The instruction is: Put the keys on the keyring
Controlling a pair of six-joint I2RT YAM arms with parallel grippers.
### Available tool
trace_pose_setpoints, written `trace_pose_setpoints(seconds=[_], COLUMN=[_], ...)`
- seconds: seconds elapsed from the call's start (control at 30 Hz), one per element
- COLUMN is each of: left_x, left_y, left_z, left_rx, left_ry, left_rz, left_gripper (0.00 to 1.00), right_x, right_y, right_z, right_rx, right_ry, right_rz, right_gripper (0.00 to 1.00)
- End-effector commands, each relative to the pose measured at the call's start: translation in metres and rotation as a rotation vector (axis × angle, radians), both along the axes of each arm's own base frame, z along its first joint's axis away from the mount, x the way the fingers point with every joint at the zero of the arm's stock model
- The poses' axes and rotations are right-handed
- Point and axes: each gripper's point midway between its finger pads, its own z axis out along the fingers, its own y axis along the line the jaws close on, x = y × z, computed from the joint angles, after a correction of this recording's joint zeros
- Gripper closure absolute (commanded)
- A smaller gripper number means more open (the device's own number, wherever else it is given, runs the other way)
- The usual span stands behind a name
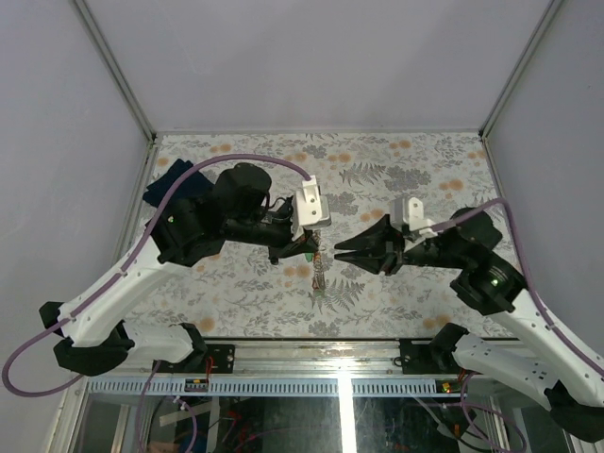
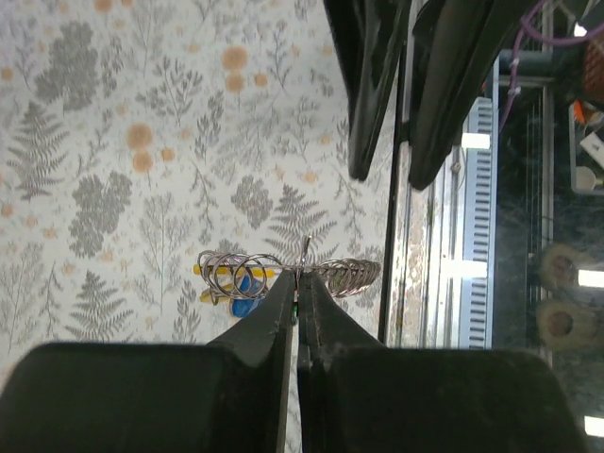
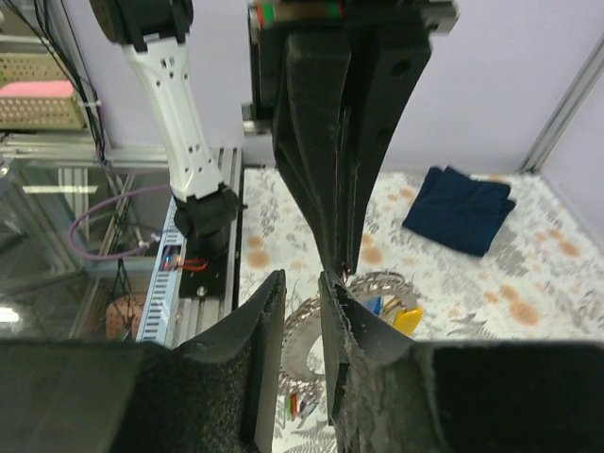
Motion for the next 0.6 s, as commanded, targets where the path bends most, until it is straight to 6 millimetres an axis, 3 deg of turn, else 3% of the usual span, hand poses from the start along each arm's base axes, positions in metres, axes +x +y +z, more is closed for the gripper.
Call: trace_pose_setpoints(seconds=[0.0,0.2,0.57], left_x=[0.001,0.0,-0.001], left_y=[0.012,0.011,0.007], left_z=[0.003,0.002,0.003], left_rx=[0.068,0.084,0.085], left_ry=[-0.031,-0.035,-0.047], left_rz=[0.015,0.003,-0.012], left_gripper=[1.0,1.0,1.0], right_x=[0.003,0.014,0.02], right_y=[0.009,0.021,0.033], right_z=[-0.007,-0.022,-0.029], right_rx=[0.025,-0.001,0.0], right_ry=[-0.012,-0.009,-0.005], right_rz=[0.035,0.04,0.073], right_gripper=[0.72,0.66,0.64])
